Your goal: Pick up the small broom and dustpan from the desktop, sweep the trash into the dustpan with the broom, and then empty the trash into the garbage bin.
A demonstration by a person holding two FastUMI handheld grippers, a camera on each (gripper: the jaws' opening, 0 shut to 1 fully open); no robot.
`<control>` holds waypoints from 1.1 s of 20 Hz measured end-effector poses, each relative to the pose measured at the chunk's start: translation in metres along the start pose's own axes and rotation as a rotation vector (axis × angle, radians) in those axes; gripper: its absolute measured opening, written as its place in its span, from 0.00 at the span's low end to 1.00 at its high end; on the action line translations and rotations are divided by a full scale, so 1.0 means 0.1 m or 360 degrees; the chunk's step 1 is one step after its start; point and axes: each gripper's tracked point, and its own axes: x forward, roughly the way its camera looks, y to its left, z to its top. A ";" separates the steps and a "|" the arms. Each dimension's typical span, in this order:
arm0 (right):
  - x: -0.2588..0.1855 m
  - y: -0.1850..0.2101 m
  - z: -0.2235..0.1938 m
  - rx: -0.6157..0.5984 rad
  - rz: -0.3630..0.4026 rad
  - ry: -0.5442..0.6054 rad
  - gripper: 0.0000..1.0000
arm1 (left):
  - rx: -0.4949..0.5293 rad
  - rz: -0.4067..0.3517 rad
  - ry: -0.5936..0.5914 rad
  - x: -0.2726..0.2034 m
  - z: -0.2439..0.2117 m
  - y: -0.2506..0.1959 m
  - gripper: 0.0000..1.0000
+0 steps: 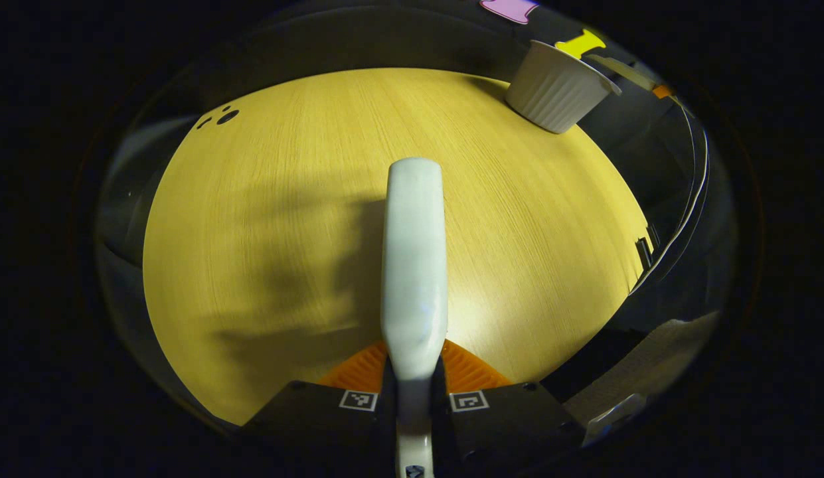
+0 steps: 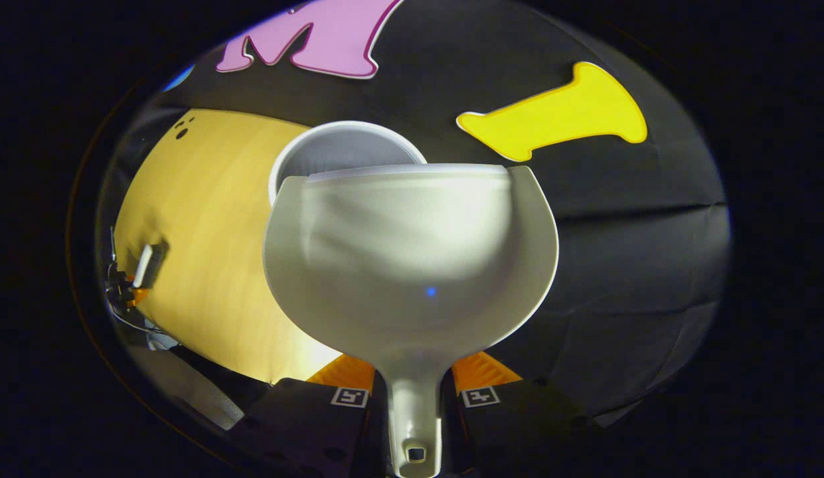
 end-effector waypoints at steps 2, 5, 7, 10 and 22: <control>-0.19 0.09 -0.13 0.0025 0.0049 -0.0078 0.35 | 0.0029 0.0009 -0.0002 0.00 0.01 0.03 0.24; -0.30 0.32 -0.36 0.0028 0.0110 -0.0156 0.36 | 0.0016 0.0026 -0.0027 0.01 0.02 0.03 0.24; -0.27 0.63 -0.56 0.0031 0.0179 -0.0168 0.40 | 0.0013 0.0035 -0.0032 0.00 0.02 0.03 0.24; -0.20 1.11 -0.84 0.0009 0.0284 -0.0170 0.36 | 0.0016 0.0060 -0.0025 -0.01 0.02 0.05 0.25; 0.79 3.09 -1.56 -0.0083 0.0690 -0.0010 0.36 | 0.0028 0.0165 -0.0026 -0.05 0.01 0.10 0.25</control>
